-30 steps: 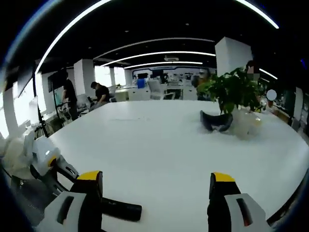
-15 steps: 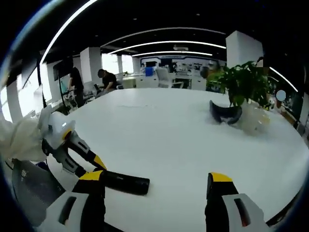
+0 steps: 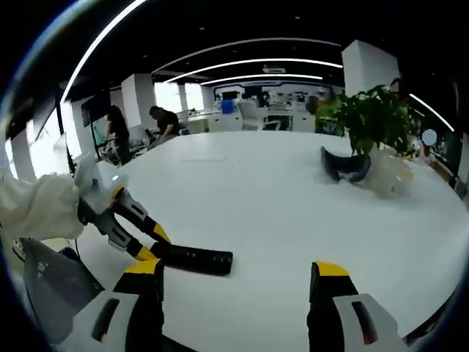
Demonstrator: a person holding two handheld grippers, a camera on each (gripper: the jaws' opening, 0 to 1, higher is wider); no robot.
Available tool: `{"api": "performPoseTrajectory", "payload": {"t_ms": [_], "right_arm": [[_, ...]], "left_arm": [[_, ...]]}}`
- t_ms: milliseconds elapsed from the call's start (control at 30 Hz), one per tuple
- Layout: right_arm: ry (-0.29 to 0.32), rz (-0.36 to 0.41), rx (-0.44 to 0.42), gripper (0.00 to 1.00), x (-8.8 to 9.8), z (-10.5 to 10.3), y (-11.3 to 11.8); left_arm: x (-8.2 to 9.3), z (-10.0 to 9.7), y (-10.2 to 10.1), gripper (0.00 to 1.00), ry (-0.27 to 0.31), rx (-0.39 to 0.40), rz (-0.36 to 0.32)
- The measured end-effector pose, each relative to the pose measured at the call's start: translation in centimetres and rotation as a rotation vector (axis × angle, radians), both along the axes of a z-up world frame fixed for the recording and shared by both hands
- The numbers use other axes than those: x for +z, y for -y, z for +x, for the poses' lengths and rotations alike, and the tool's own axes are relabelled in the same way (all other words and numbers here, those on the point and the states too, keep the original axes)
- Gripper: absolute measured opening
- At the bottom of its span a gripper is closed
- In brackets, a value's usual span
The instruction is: Press the specified remote control buttons in sequence, fully releasing each button before pressing the next.
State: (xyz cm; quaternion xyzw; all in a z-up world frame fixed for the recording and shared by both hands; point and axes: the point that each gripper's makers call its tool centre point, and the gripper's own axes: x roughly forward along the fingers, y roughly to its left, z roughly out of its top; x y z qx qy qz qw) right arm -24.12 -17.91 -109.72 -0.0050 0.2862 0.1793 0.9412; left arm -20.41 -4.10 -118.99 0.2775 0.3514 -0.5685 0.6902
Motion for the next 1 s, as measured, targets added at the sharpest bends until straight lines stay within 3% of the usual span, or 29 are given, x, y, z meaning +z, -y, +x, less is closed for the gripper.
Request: {"api": "performPoseTrajectory", "payload": {"t_ms": [1000], "right_arm": [[-0.047, -0.005, 0.021, 0.76, -0.9, -0.2, -0.2]], "left_arm": [[-0.3, 4.6, 0.2, 0.25, -0.01, -0.065, 0.056]]}}
